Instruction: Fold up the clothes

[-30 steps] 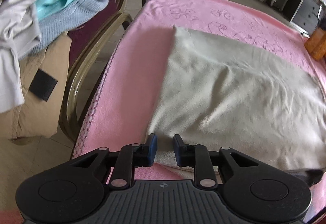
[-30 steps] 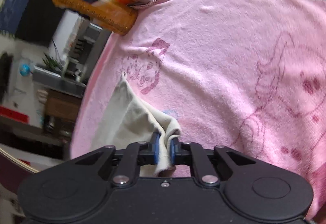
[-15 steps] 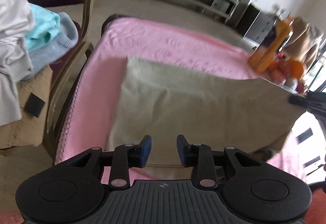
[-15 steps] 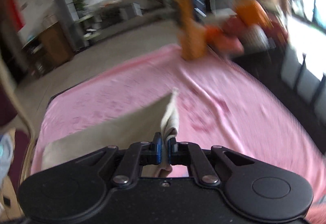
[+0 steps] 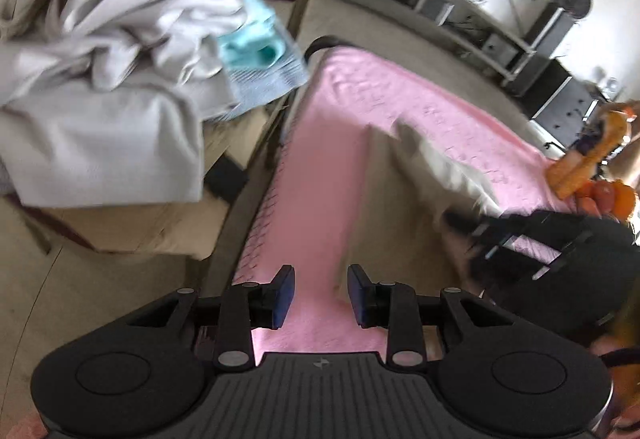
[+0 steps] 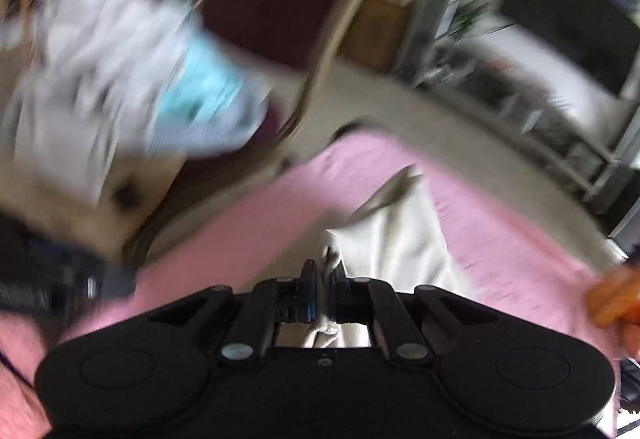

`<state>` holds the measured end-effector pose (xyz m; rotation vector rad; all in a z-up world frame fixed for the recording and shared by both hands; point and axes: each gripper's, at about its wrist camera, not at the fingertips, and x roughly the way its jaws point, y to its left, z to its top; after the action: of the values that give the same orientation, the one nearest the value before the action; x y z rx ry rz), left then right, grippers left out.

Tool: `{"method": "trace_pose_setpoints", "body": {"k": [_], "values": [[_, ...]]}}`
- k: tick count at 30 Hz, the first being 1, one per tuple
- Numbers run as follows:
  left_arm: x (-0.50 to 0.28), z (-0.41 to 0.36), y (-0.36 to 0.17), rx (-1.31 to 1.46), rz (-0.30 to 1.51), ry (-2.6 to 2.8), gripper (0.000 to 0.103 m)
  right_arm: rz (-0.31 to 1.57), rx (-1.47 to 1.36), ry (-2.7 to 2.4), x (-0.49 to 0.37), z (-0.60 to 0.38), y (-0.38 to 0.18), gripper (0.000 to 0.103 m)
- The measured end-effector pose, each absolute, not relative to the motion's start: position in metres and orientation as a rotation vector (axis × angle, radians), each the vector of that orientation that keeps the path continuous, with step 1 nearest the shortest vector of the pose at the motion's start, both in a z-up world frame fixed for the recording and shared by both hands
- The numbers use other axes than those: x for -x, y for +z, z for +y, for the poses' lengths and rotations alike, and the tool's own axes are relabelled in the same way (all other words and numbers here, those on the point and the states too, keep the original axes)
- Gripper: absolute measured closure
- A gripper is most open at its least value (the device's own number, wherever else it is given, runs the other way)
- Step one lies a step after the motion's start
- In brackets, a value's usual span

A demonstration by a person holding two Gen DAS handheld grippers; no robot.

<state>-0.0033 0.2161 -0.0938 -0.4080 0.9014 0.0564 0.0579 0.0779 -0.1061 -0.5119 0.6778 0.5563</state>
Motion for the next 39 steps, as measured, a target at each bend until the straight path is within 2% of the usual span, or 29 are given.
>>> {"method": "trace_pose_setpoints", "body": {"k": [4,12,23,26,28,30,34,39], "values": [[-0.001,0.218,-0.095,0.420,0.902,0.067,0.073,0.763,0.506,0.576,-0.060,0.092,-0.129,0.097],[-0.001,0.223,-0.095,0.414,0.895,0.092,0.073,0.726,0.274,0.513,-0.064,0.085,-0.093,0.097],[-0.004,0.229,-0.098,0.427,0.890,0.117,0.073,0.812,0.333,0.595,-0.061,0.102,-0.112,0.096],[-0.004,0.231,-0.099,0.435,0.886,0.111,0.073,0.866,0.282,0.635,-0.070,0.092,-0.099,0.091],[-0.002,0.231,-0.098,0.440,0.875,0.113,0.073,0.867,0.251,0.680,-0.071,0.076,-0.076,0.076],[-0.002,0.229,-0.097,0.440,0.868,0.109,0.073,0.852,0.255,0.709,-0.068,0.049,-0.044,0.069],[-0.008,0.212,-0.096,0.384,0.883,0.060,0.075,0.814,0.331,0.682,-0.060,-0.009,0.004,0.048],[-0.026,0.159,-0.099,0.256,0.934,-0.037,0.076,0.763,0.447,0.527,-0.061,-0.083,0.001,0.044]]}}
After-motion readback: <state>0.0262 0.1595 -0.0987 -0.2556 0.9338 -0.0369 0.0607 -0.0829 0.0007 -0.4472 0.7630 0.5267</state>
